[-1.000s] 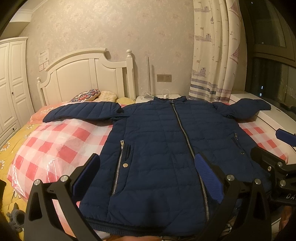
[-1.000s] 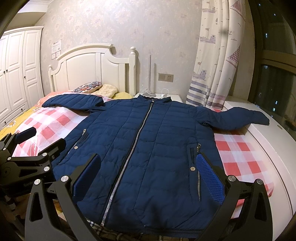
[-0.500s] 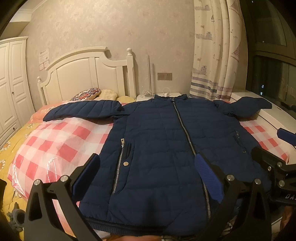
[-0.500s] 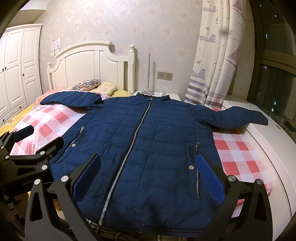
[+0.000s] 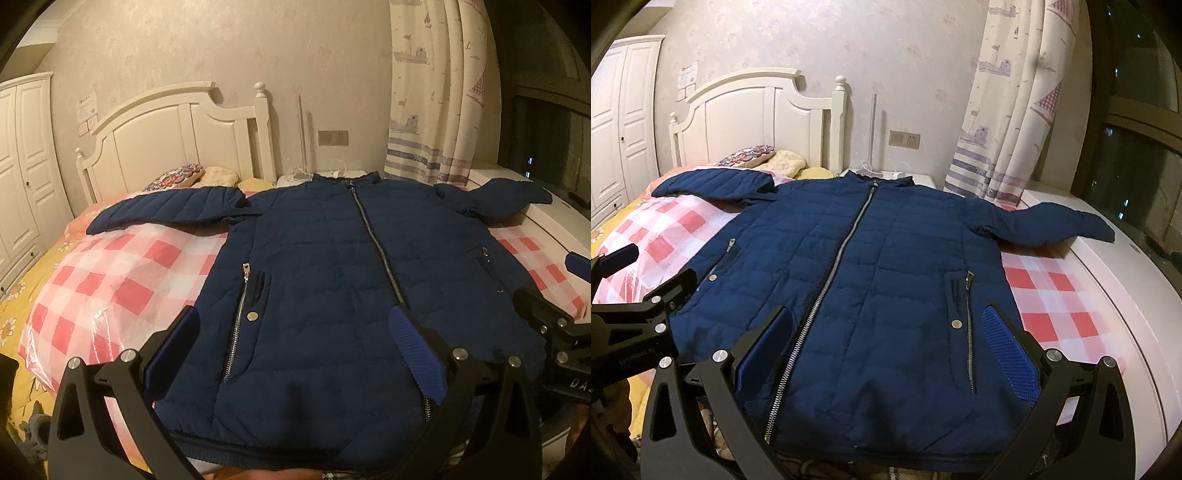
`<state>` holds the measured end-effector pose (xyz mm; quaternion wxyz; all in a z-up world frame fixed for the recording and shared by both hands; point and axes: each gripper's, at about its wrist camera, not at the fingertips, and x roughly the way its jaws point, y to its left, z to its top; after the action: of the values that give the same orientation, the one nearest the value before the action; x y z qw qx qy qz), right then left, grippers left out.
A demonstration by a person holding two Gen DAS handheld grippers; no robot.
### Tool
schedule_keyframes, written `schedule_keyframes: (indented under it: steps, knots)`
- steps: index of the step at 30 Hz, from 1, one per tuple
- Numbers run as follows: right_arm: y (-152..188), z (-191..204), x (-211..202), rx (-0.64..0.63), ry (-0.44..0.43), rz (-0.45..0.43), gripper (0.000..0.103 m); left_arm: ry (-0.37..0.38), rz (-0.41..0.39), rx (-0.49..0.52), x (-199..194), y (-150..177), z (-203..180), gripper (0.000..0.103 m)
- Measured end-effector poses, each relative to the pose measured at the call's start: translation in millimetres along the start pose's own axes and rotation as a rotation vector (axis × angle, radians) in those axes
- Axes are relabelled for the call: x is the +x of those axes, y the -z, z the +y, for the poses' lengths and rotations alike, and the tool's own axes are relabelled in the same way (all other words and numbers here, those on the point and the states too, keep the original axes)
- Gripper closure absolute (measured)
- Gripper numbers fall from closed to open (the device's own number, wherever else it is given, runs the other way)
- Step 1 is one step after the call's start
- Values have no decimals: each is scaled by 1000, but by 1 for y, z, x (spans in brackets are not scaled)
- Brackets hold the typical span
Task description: Fold large clothes
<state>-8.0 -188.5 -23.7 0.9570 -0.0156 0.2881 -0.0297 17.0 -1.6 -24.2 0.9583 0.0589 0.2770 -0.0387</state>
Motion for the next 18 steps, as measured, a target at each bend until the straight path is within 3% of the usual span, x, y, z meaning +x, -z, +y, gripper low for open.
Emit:
schedule_keyframes:
  steps: [5, 8, 18]
  knots:
    - [1, -2, 9, 7, -8, 22, 5, -5, 23, 12, 9, 1, -2, 2]
    - [0, 3, 9, -7, -85, 15, 5, -17, 29, 9, 12, 0, 1, 2]
    - [0, 17, 9, -41, -170, 30, 5, -51, 15, -7, 5, -4, 12, 2]
